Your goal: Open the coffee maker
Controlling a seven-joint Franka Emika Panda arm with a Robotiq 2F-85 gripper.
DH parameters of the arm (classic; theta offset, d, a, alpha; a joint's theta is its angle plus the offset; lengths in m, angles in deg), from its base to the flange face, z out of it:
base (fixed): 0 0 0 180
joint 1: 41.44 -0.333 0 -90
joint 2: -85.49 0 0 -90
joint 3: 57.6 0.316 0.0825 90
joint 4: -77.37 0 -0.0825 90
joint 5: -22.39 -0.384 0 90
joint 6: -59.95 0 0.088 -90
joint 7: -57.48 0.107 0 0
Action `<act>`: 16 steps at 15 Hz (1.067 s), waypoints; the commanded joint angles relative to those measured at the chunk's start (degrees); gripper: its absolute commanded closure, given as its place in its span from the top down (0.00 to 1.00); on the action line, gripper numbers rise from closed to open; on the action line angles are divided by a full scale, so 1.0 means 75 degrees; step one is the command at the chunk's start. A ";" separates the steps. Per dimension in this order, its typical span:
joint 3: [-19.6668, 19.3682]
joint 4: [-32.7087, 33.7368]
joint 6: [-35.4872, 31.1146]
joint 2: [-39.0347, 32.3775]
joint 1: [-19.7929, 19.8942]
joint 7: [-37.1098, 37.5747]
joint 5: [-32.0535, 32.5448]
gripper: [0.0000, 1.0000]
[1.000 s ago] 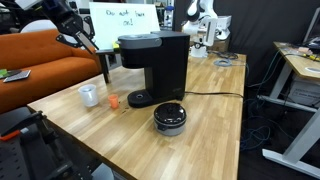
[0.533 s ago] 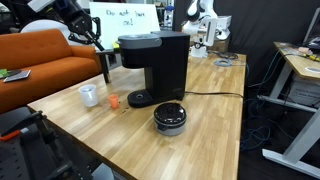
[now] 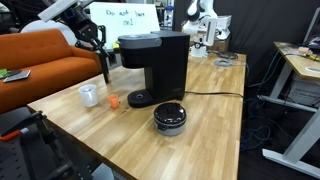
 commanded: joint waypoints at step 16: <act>-0.0333 0.0311 -0.0075 -0.0039 0.0069 0.0093 0.1036 0.00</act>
